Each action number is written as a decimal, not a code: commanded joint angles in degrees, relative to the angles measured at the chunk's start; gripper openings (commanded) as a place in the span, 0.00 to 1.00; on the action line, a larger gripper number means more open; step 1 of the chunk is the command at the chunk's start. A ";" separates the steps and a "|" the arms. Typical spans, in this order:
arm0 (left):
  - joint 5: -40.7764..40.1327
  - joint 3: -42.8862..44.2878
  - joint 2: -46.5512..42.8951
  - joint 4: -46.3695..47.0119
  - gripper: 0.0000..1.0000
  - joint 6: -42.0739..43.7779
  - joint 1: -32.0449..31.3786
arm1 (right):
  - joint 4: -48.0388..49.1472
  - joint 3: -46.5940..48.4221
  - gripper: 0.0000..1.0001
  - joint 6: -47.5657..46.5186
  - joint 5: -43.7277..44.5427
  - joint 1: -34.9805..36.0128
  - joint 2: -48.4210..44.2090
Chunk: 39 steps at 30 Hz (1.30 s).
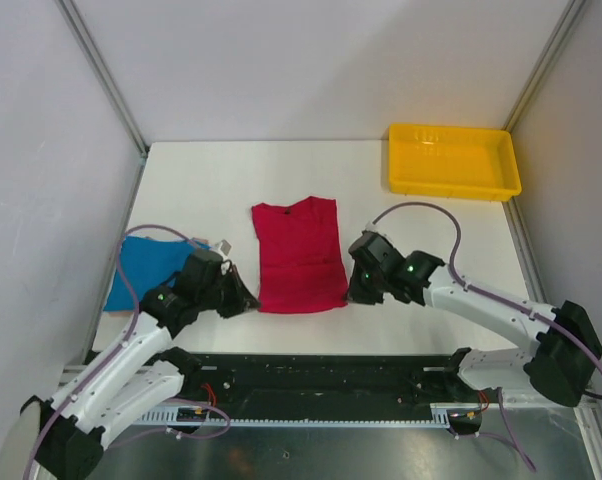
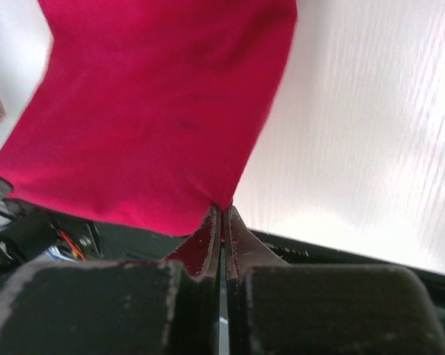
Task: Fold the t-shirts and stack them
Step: Grab one side of the 2/3 rectangular tshirt with both arms, then fold the long partially folded tshirt into a neat square
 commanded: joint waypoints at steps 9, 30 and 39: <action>-8.33 26.80 26.07 2.93 0.00 8.12 9.84 | 5.54 22.66 0.00 -12.79 -2.75 -15.17 18.96; -5.00 55.71 67.78 11.47 0.00 12.90 20.18 | 9.50 63.51 0.00 -17.70 -13.14 -27.42 59.48; -3.64 62.72 77.08 13.56 0.00 12.49 22.99 | 9.38 76.32 0.00 -16.86 -15.59 -29.44 71.08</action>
